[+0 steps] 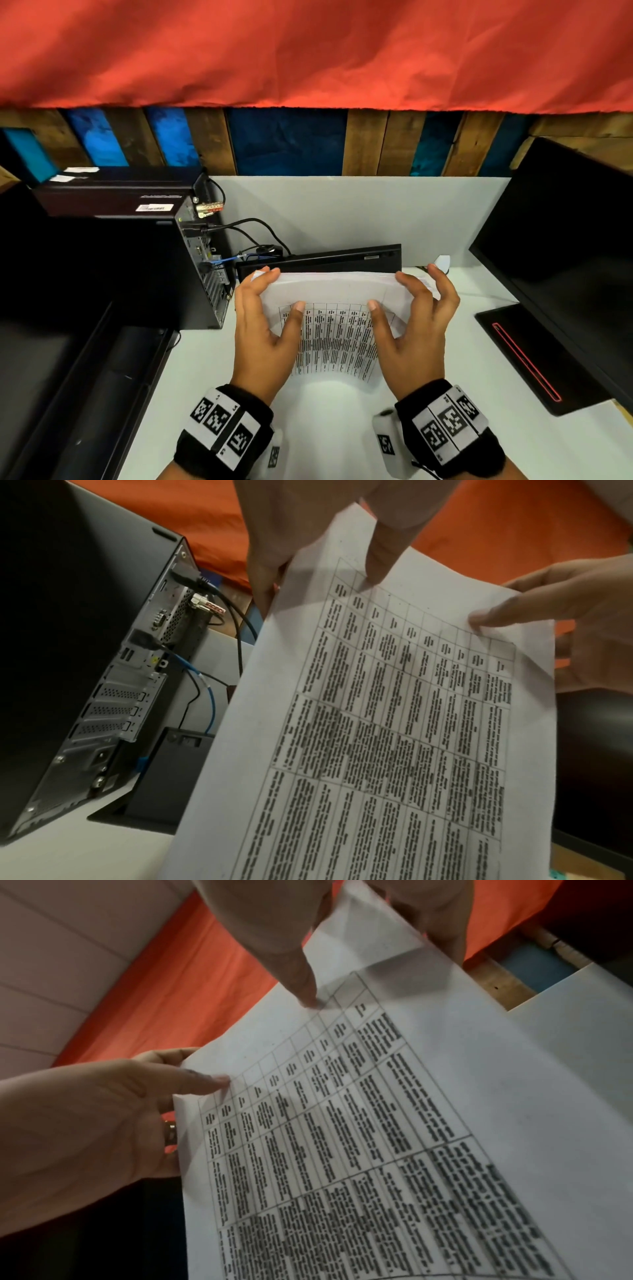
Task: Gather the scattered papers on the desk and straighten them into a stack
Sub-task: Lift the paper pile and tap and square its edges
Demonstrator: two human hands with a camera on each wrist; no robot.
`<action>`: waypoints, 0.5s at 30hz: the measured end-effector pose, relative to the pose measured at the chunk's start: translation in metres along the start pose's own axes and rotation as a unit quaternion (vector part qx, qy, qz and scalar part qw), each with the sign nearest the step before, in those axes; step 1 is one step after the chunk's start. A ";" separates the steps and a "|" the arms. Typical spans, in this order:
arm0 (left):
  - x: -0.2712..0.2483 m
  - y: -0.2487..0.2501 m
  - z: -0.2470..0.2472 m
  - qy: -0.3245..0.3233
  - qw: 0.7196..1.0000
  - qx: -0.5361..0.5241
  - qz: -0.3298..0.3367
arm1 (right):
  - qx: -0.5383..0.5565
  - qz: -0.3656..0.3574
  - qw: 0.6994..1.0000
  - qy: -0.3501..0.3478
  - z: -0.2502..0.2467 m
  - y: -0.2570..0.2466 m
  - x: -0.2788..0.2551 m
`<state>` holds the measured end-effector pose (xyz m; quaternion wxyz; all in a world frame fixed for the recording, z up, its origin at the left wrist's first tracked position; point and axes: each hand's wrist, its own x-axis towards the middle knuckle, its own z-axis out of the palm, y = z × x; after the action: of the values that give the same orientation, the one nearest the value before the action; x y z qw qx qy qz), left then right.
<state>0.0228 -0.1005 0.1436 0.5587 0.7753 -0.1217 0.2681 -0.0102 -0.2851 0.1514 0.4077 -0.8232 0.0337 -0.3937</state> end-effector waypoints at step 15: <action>-0.006 -0.015 -0.004 -0.048 0.970 -0.181 -0.154 | 0.184 0.136 0.973 -0.041 0.000 0.006 -0.001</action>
<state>0.0237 -0.0925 0.1293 0.7177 0.6827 -0.0738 0.1153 -0.0089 -0.2888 0.1466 0.6033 -0.7369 0.0554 -0.3001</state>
